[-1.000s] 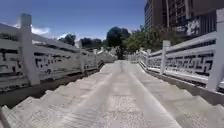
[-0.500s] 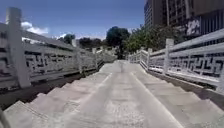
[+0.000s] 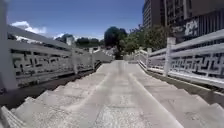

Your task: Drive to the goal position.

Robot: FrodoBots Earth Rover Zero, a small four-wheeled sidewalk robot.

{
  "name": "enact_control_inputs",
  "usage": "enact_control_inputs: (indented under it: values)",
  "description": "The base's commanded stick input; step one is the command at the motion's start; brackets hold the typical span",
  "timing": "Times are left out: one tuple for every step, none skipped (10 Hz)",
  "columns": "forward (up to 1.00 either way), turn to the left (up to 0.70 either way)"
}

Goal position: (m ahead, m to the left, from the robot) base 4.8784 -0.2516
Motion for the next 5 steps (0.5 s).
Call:
enact_control_inputs:
  values:
    - [0.45,-0.26]
    - [0.45,-0.27]
    - [0.45,-0.27]
    - [0.45,-0.06]
    - [0.45,0.00]
